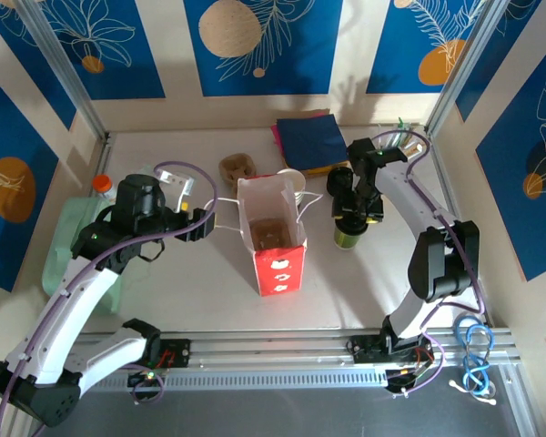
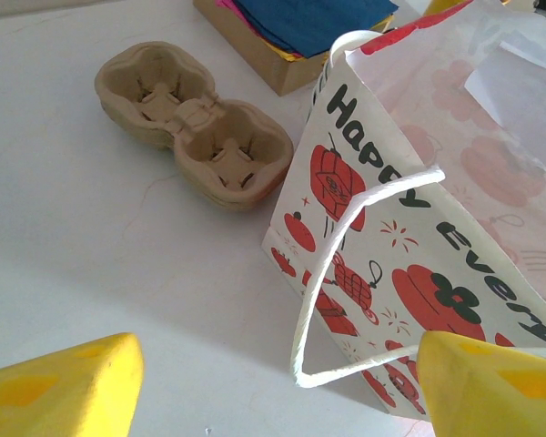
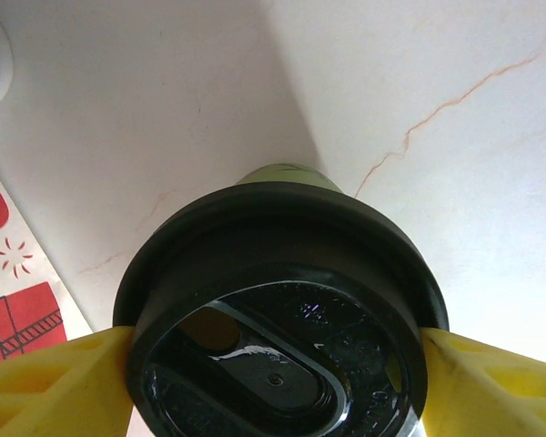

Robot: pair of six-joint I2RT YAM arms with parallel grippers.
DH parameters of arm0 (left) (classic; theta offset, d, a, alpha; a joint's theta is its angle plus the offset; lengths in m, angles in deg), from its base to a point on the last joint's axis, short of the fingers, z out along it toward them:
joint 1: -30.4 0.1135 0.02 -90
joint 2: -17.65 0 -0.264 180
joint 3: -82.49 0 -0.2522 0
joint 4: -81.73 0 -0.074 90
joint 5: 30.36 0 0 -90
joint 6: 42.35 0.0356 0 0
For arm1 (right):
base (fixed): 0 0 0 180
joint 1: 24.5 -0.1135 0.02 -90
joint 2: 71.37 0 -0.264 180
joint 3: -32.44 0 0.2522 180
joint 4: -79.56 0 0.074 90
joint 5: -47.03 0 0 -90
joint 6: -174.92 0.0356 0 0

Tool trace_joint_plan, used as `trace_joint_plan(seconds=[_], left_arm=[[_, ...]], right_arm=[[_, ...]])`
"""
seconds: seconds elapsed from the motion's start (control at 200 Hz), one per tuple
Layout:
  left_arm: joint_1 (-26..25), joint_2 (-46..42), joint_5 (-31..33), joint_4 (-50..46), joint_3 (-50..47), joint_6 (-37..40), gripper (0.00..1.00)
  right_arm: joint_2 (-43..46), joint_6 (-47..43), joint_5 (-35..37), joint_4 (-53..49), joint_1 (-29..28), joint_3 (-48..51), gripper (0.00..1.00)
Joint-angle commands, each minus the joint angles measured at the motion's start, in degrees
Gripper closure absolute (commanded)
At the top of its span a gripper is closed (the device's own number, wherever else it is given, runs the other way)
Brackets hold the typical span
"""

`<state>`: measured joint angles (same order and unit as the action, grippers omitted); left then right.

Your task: Pack the takeout coffee

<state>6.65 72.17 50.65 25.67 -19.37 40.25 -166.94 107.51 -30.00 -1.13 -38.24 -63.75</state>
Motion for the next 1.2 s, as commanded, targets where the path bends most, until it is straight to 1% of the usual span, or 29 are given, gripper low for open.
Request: trace_joint_plan(seconds=[0.0,0.115,0.29,0.575,1.01,1.095,1.195], left_arm=[[0.72,-0.05,-1.48,1.58,-0.49,0.5,0.22],[0.72,0.04,-1.54,1.57,-0.66,0.46,0.22],[0.85,0.12,-1.55,1.67,-0.75,0.33,0.22],[0.94,0.46,-1.99,1.59,-0.94,0.15,0.22],[1.51,1.02,-2.34,1.56,-1.1,0.06,0.22],[1.67,1.2,-2.51,1.59,-1.15,0.1,0.22],[1.88,1.32,-2.7,1.63,-1.02,-0.02,0.22]], right_arm=[[1.88,1.92,-0.01,-0.32,-1.19,1.63,0.25],[1.89,2.37,-0.21,-0.12,-2.37,2.82,0.24],[1.44,2.9,-1.08,-1.13,-3.84,3.04,0.2],[1.37,2.59,-3.74,-3.1,-3.84,1.11,0.15],[0.76,1.67,-2.75,-3.2,-3.56,0.5,0.17],[0.17,1.28,-2.19,-3.55,-3.73,0.43,0.2],[-0.22,1.15,-1.48,-3.9,-4.23,0.43,0.2]])
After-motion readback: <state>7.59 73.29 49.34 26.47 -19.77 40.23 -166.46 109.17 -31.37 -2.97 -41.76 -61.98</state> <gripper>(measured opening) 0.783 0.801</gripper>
